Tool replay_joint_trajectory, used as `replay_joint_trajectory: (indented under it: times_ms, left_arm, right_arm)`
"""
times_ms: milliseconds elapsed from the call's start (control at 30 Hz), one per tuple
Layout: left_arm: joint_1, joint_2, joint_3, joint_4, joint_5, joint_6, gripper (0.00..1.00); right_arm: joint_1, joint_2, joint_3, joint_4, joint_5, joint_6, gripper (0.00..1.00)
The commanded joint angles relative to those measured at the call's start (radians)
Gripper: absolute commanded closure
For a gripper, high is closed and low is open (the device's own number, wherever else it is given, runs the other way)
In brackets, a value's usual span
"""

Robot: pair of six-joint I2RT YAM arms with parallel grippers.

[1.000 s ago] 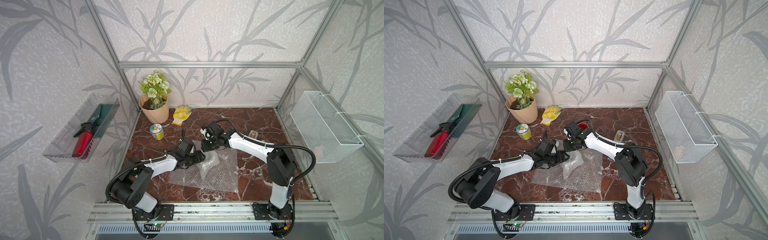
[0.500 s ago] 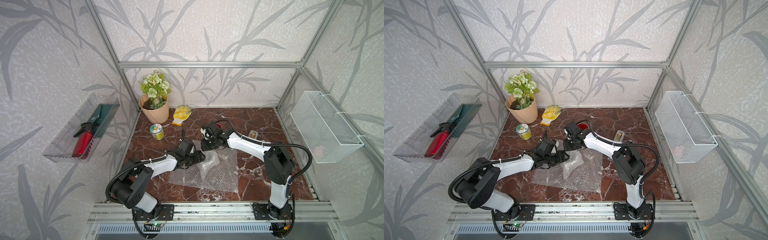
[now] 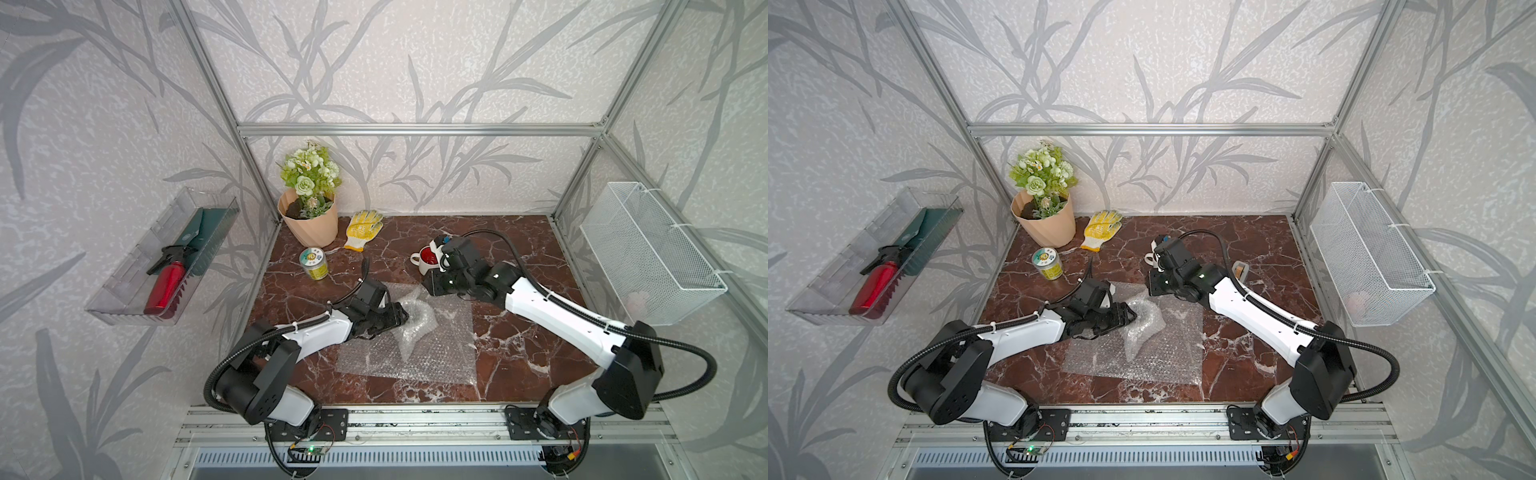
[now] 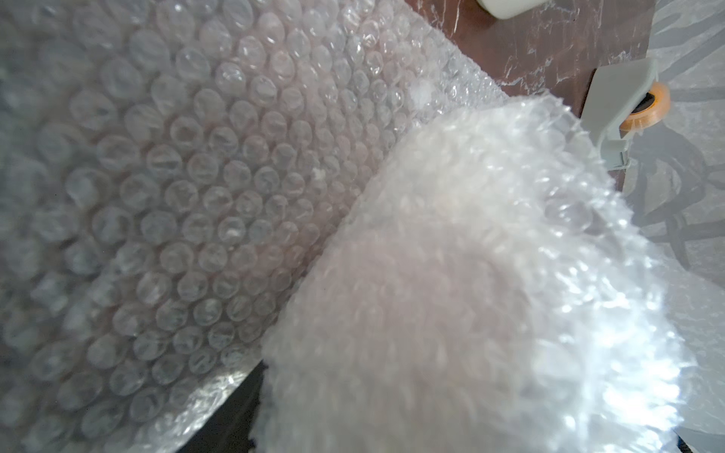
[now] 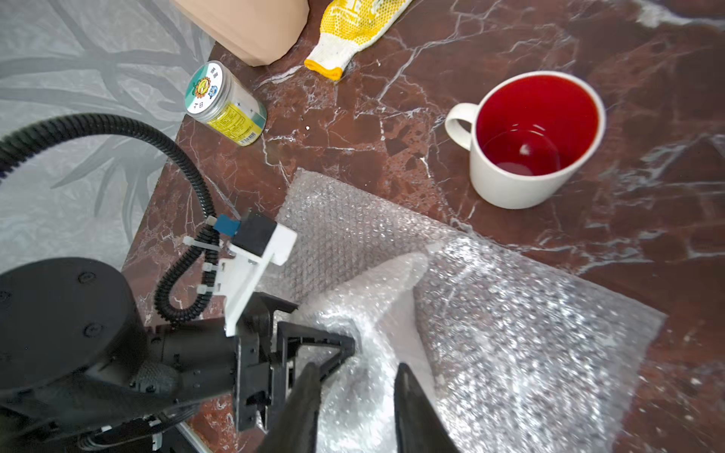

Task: Wrap mugs in bubble wrap
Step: Stick the tape on the bubble wrap.

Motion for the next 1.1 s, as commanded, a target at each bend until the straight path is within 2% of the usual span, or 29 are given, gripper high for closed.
replay_joint_trajectory:
  times_ms: [0, 233, 500, 833, 900, 1000, 1067]
  left_arm:
    - [-0.006, -0.036, 0.022, -0.117, -0.021, 0.013, 0.30]
    - [-0.006, -0.103, 0.057, -0.183, -0.038, 0.012, 0.26]
    - [-0.007, -0.168, 0.068, -0.249, -0.063, 0.015, 0.25]
    - [-0.011, -0.354, 0.017, -0.329, -0.094, 0.035, 0.23]
    - [-0.011, -0.372, 0.001, -0.321, -0.099, 0.038, 0.22]
    - [-0.011, -0.363, 0.001, -0.313, -0.093, 0.039, 0.22]
    - [-0.012, -0.356, 0.001, -0.300, -0.088, 0.034, 0.22]
  right_arm:
    - [-0.003, -0.021, -0.088, -0.043, 0.052, 0.006, 0.64]
    - [-0.004, -0.066, -0.176, -0.020, 0.036, 0.019, 0.63]
    - [0.005, -0.083, -0.186, -0.008, 0.037, 0.025, 0.57]
    - [0.085, -0.059, -0.191, 0.007, 0.059, 0.041, 0.50]
    - [0.105, -0.026, -0.160, -0.007, 0.068, 0.043, 0.45]
    - [0.112, 0.020, -0.114, -0.029, 0.103, 0.048, 0.25]
    - [0.111, 0.057, -0.076, -0.050, 0.129, 0.043, 0.16]
